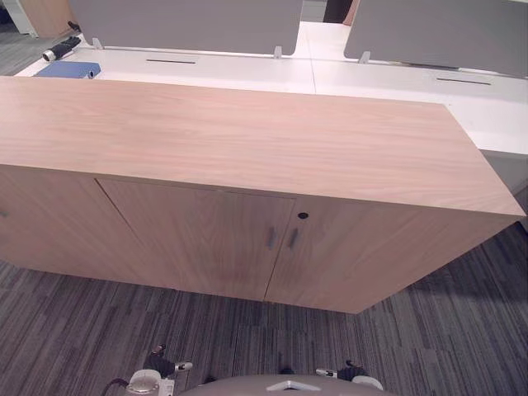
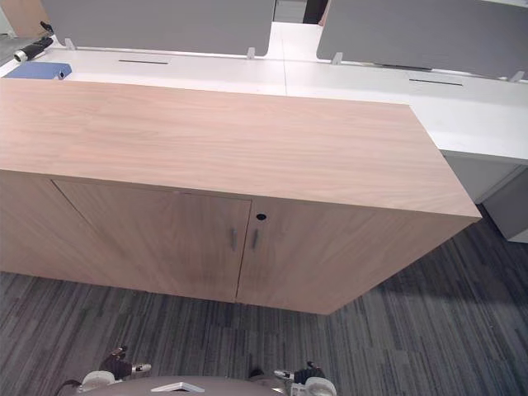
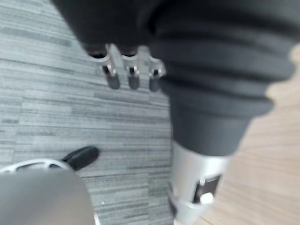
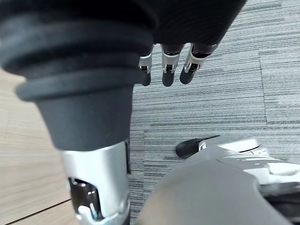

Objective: Walk over to the cabinet, pick up the folder, carry it to the office cabinet, place the folder inside the office cabinet, then close the office cabinet door

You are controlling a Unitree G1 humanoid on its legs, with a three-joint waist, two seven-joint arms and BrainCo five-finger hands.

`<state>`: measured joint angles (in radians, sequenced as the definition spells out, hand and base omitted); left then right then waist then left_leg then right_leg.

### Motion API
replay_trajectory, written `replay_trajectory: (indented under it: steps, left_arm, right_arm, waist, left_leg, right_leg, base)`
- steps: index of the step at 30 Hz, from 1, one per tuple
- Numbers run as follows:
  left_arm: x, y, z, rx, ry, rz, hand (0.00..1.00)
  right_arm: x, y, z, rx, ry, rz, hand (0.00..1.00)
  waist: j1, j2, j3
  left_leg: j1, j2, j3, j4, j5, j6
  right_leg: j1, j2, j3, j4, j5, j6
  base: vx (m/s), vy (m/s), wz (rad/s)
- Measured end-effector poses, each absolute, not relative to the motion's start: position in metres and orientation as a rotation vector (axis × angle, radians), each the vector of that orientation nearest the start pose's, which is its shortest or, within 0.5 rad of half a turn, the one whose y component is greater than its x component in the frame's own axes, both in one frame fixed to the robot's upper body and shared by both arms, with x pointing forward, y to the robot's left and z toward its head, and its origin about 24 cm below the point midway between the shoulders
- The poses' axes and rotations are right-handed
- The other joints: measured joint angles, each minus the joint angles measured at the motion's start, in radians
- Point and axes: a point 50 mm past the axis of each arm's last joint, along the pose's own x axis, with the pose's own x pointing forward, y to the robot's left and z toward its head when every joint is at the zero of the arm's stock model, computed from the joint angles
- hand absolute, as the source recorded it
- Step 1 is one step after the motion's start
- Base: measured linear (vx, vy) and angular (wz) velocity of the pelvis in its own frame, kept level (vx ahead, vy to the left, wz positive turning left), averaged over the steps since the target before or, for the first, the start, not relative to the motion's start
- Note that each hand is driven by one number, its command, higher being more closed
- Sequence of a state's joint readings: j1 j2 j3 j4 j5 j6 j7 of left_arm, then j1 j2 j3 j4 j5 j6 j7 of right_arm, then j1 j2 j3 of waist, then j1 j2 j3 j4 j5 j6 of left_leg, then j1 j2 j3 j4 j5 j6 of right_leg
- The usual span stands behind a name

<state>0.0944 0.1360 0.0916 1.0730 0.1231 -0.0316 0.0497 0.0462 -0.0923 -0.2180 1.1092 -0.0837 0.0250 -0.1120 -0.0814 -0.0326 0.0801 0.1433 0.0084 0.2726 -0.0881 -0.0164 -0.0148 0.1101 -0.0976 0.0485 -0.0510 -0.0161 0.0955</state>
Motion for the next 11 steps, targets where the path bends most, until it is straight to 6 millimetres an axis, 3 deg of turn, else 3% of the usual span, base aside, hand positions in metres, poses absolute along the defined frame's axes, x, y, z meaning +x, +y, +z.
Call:
replay_trajectory:
  steps: [11]
  left_arm:
    - [0.0861,0.2168,-0.1603,0.21,1.131,0.14,0.0]
  right_arm:
    - [0.0893,-0.2166,-0.1623,-0.097,1.173,-0.314,0.0]
  waist:
    - [0.0,0.003,0.004]
  left_leg:
    - [0.0,0.002,0.001,0.0,-0.001,-0.001]
  right_leg:
    - [0.0,0.001,-0.001,-0.003,0.0,0.0]
  base:
    - [-0.02,-0.042,0.0]
